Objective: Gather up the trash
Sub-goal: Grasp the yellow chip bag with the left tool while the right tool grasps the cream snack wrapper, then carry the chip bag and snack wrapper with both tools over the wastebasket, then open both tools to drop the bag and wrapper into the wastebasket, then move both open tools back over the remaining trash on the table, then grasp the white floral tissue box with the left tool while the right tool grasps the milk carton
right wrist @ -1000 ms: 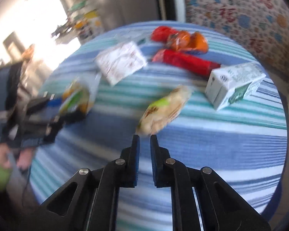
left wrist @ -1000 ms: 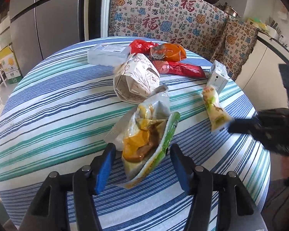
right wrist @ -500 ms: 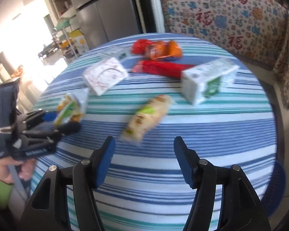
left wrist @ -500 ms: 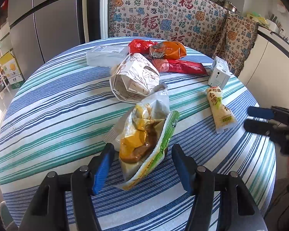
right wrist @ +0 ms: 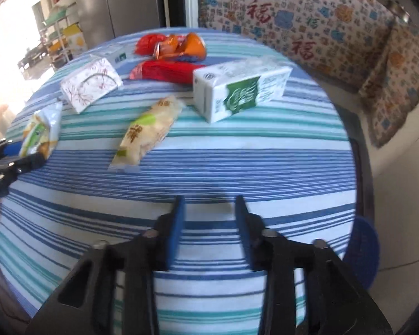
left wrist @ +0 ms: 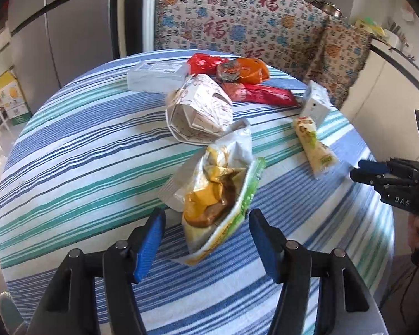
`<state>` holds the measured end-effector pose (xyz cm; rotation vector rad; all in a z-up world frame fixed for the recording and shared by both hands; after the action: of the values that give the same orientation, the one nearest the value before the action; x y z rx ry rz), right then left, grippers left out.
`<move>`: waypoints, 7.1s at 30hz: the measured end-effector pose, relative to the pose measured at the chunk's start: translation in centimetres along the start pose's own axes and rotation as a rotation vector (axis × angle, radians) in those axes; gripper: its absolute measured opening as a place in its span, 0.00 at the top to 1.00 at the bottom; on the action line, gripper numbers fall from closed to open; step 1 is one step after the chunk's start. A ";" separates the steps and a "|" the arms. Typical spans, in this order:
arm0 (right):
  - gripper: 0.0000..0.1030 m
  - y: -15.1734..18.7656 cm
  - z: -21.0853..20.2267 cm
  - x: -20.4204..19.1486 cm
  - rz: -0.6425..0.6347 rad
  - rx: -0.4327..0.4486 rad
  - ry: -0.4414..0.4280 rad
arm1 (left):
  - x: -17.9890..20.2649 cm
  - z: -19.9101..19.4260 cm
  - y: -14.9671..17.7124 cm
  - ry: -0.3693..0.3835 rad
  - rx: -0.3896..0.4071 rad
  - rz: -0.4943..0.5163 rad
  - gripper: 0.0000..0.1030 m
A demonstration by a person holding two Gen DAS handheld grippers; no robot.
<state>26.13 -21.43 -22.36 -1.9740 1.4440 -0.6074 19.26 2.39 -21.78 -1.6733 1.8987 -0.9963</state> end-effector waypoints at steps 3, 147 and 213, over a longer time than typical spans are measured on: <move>0.15 -2.0 -1.7 -1.1 0.061 0.110 -0.081 | 0.2 -0.6 -0.6 0.069 0.017 -0.023 0.32; 0.00 1.9 3.0 -1.7 0.077 0.049 0.070 | 3.0 4.3 -1.3 -0.201 0.016 0.018 0.15; 0.54 -3.0 2.1 -0.4 0.132 0.043 0.079 | -0.5 5.9 -6.1 0.086 0.012 0.023 0.62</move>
<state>29.40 -19.98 -21.71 -1.8234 1.5816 -0.6580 27.70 1.36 -21.22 -1.6222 1.9582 -1.0844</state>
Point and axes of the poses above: each gripper's, at about its wrist camera, not at the fingertips, and z roughly the way its jaws point, x to its right, y to its underside, the point moved 6 cm from there along z, roughly the way its jaws point, and after that the axes turned 12 degrees about x, right-handed, at the moved point
